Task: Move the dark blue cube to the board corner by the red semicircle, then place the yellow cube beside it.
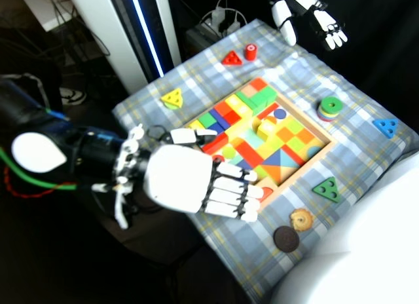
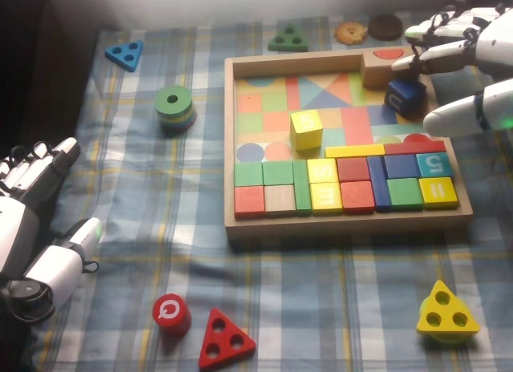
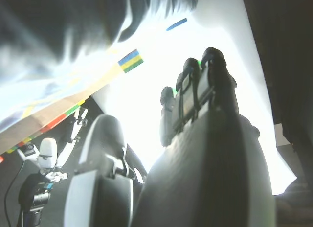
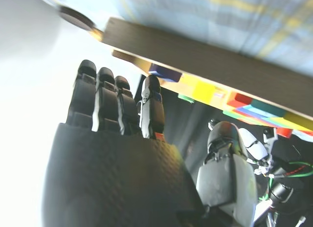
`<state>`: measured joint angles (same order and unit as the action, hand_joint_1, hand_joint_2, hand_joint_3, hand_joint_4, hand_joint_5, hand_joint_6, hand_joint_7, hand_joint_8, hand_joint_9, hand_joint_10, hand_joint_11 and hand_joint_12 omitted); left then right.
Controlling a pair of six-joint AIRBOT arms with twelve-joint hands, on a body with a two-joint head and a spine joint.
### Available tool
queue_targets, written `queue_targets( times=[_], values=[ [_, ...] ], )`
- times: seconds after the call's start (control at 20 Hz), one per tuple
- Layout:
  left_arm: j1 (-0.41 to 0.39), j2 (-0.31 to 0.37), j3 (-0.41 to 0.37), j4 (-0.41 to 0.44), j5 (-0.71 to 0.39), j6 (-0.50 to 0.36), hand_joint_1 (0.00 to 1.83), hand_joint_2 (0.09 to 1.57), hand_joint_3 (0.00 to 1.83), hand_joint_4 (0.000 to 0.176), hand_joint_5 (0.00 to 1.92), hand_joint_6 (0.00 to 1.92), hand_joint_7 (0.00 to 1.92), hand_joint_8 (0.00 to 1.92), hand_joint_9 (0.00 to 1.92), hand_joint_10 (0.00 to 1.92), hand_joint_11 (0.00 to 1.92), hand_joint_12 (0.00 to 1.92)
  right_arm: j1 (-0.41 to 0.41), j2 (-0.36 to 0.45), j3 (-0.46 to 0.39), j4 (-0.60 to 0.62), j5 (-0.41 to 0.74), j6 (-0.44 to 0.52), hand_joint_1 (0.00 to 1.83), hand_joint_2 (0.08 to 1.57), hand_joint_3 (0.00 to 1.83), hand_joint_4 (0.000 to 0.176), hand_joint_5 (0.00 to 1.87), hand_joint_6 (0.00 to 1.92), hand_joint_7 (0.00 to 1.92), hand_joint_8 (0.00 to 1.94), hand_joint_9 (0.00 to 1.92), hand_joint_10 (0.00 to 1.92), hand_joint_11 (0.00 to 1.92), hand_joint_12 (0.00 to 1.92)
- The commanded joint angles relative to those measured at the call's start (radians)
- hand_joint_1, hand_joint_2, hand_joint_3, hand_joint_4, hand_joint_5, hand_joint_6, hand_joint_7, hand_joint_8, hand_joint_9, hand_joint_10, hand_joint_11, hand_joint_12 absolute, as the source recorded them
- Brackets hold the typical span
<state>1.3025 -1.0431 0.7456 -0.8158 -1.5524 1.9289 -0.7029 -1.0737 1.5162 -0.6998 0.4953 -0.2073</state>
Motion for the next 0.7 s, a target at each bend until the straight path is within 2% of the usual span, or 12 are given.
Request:
queue_targets(
  times=[0.0, 0.05, 0.15, 0.2, 0.3, 0.35, 0.4, 0.45, 0.5, 0.6, 0.65],
  values=[
    [-0.006, 0.005, 0.002, 0.046, -0.108, -0.006, 0.65, 1.40, 0.00, 0.049, 0.25, 0.00, 0.15, 0.00, 0.14, 0.01, 0.00, 0.00, 0.006, 0.009, -0.001, 0.039, 0.060, 0.000, 0.00, 1.04, 0.00, 0.126, 0.28, 0.01, 0.00, 0.00, 0.00, 0.00, 0.00, 0.00],
    [-0.006, 0.007, 0.002, 0.046, -0.108, -0.006, 0.62, 1.40, 0.00, 0.050, 0.25, 0.00, 0.15, 0.00, 0.14, 0.01, 0.00, 0.00, 0.006, 0.018, -0.002, 0.039, 0.052, -0.003, 0.00, 1.06, 0.00, 0.100, 0.28, 0.01, 0.00, 0.00, 0.00, 0.00, 0.00, 0.00],
    [-0.006, 0.007, 0.001, 0.045, -0.107, -0.006, 0.64, 1.41, 0.00, 0.049, 0.25, 0.00, 0.15, 0.00, 0.14, 0.00, 0.00, 0.00, 0.006, 0.027, -0.002, 0.069, 0.046, -0.038, 0.00, 1.09, 0.01, 0.080, 0.26, 0.00, 0.00, 0.00, 0.00, 0.00, 0.00, 0.00],
    [-0.006, 0.006, 0.001, 0.045, -0.107, -0.006, 0.62, 1.41, 0.00, 0.047, 0.25, 0.00, 0.14, 0.00, 0.14, 0.00, 0.00, 0.00, 0.006, 0.028, -0.001, 0.094, 0.045, -0.067, 0.00, 1.10, 0.02, 0.062, 0.27, 0.00, 0.00, 0.00, 0.00, 0.00, 0.00, 0.00],
    [-0.006, 0.006, 0.001, 0.045, -0.107, -0.006, 0.61, 1.41, 0.00, 0.041, 0.26, 0.00, 0.16, 0.00, 0.14, 0.00, 0.00, 0.00, 0.006, 0.028, 0.003, 0.126, 0.045, -0.099, 0.00, 1.10, 0.01, 0.063, 0.27, 0.00, 0.00, 0.00, 0.00, 0.00, 0.00, 0.00],
    [-0.006, 0.006, 0.001, 0.045, -0.106, -0.006, 0.58, 1.41, 0.00, 0.050, 0.26, 0.00, 0.16, 0.00, 0.14, 0.00, 0.00, 0.00, 0.006, 0.028, 0.003, 0.139, 0.045, -0.108, 0.00, 1.10, 0.01, 0.032, 0.27, 0.00, 0.00, 0.00, 0.00, 0.00, 0.00, 0.00],
    [-0.006, 0.006, 0.001, 0.045, -0.106, -0.006, 0.55, 1.42, 0.00, 0.050, 0.25, 0.00, 0.15, 0.00, 0.14, 0.00, 0.00, 0.00, 0.006, 0.028, 0.000, 0.156, 0.050, -0.110, 0.00, 1.10, 0.01, 0.004, 0.28, 0.01, 0.00, 0.00, 0.00, 0.00, 0.00, 0.00],
    [-0.006, 0.006, 0.001, 0.043, -0.105, -0.006, 0.55, 1.42, 0.00, 0.047, 0.25, 0.00, 0.15, 0.00, 0.14, 0.00, 0.00, 0.00, 0.006, 0.028, -0.007, 0.169, 0.060, -0.111, 0.00, 1.11, 0.02, 0.013, 0.27, 0.00, 0.00, 0.00, 0.00, 0.00, 0.00, 0.00],
    [-0.006, 0.006, 0.001, 0.043, -0.105, -0.006, 0.55, 1.42, 0.00, 0.050, 0.25, 0.00, 0.15, 0.00, 0.15, 0.00, 0.00, 0.00, 0.006, 0.028, -0.016, 0.182, 0.066, -0.124, 0.00, 1.11, 0.02, 0.017, 0.27, 0.00, 0.00, 0.00, 0.00, 0.00, 0.00, 0.00],
    [-0.006, 0.005, 0.000, 0.043, -0.104, -0.006, 0.57, 1.42, 0.00, 0.045, 0.25, 0.00, 0.16, 0.00, 0.15, 0.00, 0.00, 0.00, 0.006, 0.039, -0.044, 0.226, 0.079, -0.173, 0.00, 1.14, 0.03, 0.018, 0.29, 0.01, 0.00, 0.00, 0.00, 0.00, 0.00, 0.00],
    [-0.005, 0.004, 0.000, 0.042, -0.104, -0.006, 0.53, 1.42, 0.00, 0.051, 0.25, 0.00, 0.16, 0.00, 0.15, 0.00, 0.00, 0.00, 0.006, 0.048, -0.057, 0.240, 0.093, -0.181, 0.00, 1.13, 0.02, 0.027, 0.28, 0.00, 0.00, 0.00, 0.00, 0.00, 0.00, 0.00]
  ],
)
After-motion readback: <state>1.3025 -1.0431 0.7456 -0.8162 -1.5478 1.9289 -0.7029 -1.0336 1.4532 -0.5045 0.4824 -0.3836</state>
